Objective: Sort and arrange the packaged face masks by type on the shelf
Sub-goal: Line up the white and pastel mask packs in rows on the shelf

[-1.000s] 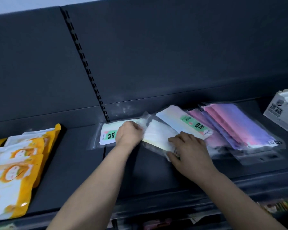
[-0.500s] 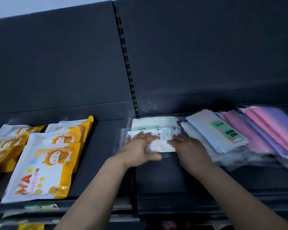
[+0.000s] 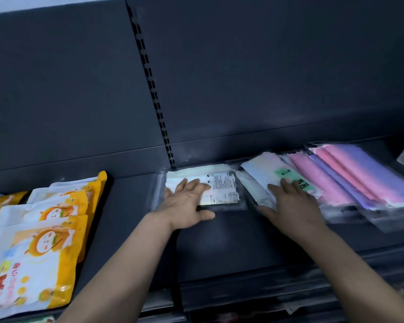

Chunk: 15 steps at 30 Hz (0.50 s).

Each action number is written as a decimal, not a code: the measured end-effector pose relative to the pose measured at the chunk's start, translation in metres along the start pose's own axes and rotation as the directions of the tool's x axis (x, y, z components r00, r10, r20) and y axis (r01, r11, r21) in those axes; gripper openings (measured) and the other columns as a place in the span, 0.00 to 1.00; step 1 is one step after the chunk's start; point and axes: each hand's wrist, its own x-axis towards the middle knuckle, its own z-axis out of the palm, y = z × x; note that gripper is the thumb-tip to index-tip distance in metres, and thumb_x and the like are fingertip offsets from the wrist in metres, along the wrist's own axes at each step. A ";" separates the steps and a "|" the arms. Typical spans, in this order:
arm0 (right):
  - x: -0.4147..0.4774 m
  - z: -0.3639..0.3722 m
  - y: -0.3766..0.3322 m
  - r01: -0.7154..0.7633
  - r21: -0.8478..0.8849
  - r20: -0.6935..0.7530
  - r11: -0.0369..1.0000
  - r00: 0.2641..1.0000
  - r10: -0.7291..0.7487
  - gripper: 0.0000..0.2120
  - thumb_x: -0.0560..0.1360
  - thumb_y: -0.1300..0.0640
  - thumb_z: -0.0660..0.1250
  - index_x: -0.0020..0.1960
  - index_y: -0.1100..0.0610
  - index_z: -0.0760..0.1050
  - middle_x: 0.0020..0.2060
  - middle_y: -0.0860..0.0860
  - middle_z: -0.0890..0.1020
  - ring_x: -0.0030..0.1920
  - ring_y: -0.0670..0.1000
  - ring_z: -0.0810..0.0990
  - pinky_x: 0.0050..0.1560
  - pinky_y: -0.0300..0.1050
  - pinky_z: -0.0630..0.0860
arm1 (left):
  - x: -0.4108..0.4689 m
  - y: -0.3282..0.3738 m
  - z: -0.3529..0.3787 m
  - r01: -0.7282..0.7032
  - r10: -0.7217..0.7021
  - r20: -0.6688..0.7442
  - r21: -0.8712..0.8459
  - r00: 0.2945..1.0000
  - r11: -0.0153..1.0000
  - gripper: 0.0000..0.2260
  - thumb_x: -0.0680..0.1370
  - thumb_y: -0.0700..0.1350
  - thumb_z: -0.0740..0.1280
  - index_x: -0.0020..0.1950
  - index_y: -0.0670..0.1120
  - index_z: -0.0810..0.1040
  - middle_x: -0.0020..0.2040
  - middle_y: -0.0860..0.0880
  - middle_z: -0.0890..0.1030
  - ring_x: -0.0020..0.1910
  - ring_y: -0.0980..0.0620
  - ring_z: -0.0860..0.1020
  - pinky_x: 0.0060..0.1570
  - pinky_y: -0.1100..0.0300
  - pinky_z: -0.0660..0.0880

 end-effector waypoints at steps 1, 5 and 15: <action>-0.002 0.000 0.000 0.032 0.008 -0.015 0.999 0.999 -0.032 0.33 0.74 0.38 0.61 0.73 0.50 0.59 0.75 0.54 0.59 0.75 0.56 0.53 0.71 0.56 0.58 | 0.000 0.001 -0.002 0.004 -0.004 0.017 -0.001 1.000 1.000 0.35 0.75 0.61 0.66 0.77 0.59 0.52 0.80 0.54 0.48 0.79 0.49 0.43 0.74 0.36 0.46; -0.005 0.002 -0.024 0.365 0.026 -0.045 0.930 0.930 -0.364 0.33 0.73 0.47 0.65 0.75 0.48 0.56 0.76 0.48 0.56 0.76 0.49 0.49 0.74 0.52 0.47 | -0.003 0.005 -0.008 -0.033 0.032 0.030 0.060 0.999 0.998 0.37 0.74 0.61 0.68 0.78 0.58 0.53 0.80 0.55 0.52 0.78 0.49 0.50 0.75 0.40 0.50; 0.029 0.004 -0.058 0.458 0.105 -0.470 0.883 0.805 -0.361 0.20 0.59 0.70 0.70 0.46 0.51 0.81 0.37 0.48 0.84 0.36 0.54 0.81 0.43 0.45 0.76 | -0.041 -0.023 -0.020 0.102 -0.089 -0.268 0.034 0.959 0.994 0.46 0.69 0.61 0.72 0.79 0.55 0.49 0.80 0.56 0.50 0.79 0.54 0.45 0.75 0.40 0.41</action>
